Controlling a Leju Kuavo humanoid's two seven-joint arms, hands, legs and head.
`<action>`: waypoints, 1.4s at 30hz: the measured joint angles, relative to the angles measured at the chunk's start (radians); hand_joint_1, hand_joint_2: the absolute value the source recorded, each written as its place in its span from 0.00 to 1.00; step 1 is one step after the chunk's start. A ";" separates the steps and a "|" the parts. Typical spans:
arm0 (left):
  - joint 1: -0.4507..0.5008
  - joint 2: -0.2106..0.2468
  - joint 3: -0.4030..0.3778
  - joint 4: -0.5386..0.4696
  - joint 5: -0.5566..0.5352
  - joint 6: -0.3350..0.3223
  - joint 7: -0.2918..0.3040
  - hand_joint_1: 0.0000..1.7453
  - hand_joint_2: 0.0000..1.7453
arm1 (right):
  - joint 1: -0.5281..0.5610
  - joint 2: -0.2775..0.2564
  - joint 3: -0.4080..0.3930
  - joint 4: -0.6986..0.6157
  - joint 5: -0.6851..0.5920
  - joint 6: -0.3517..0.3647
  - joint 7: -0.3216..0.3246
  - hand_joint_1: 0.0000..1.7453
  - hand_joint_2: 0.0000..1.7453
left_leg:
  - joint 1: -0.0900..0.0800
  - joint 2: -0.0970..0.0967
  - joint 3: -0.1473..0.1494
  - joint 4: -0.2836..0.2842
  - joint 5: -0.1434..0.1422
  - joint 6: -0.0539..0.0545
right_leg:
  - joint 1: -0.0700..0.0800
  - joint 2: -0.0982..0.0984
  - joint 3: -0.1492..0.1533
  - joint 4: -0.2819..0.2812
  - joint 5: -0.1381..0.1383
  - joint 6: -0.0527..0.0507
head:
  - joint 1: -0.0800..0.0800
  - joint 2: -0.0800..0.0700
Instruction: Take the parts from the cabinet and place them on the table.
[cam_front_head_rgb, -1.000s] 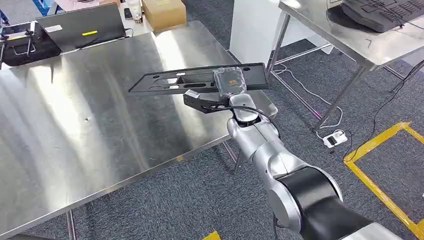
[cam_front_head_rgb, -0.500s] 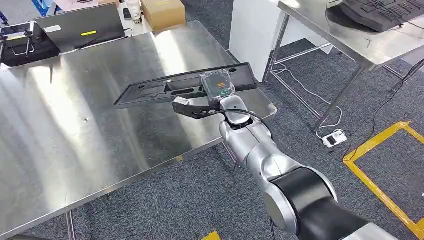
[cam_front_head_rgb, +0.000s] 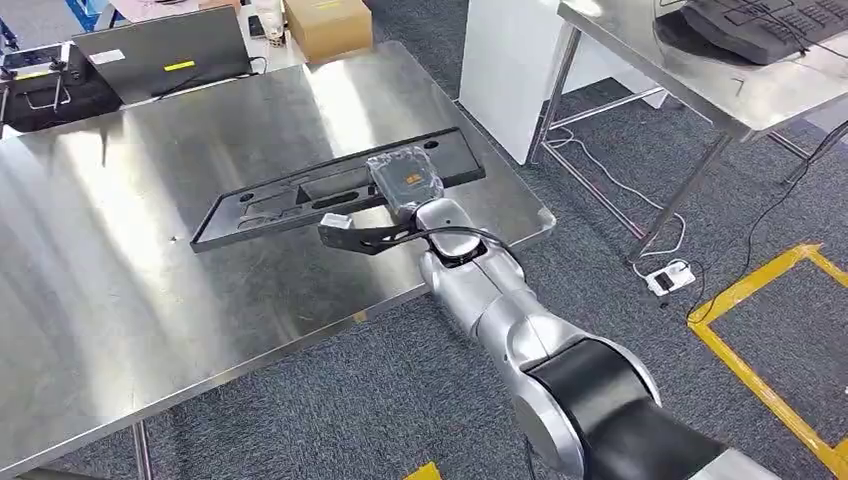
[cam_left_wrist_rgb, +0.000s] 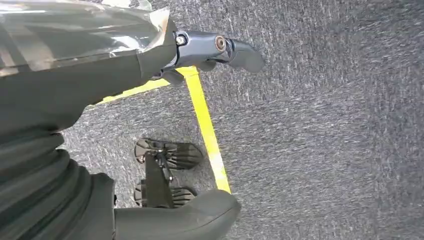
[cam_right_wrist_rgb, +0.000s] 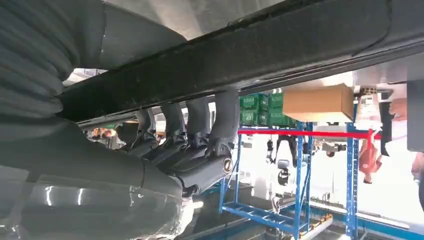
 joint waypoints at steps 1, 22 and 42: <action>0.001 0.000 0.000 -0.001 0.001 0.000 0.001 0.00 1.00 | 0.000 0.000 0.000 0.000 -0.001 0.000 -0.005 1.00 1.00 | 0.000 0.000 0.000 0.000 0.000 0.000 | 0.000 0.000 0.000 0.000 0.000 0.000 | 0.000 0.000; 0.023 -0.001 0.003 -0.028 0.009 -0.004 0.010 0.00 1.00 | 0.019 0.018 0.000 0.004 -0.045 -0.011 -0.042 1.00 1.00 | 0.000 0.001 0.000 0.000 0.000 0.000 | 0.000 0.000 0.000 0.000 0.000 0.000 | 0.000 0.000; 0.082 -0.011 0.049 -0.103 0.010 -0.063 0.007 0.00 1.00 | 0.035 0.042 0.000 0.011 -0.070 -0.004 -0.041 1.00 1.00 | 0.000 0.000 0.000 0.000 0.000 0.000 | 0.000 0.000 0.000 0.000 0.000 0.000 | 0.000 0.000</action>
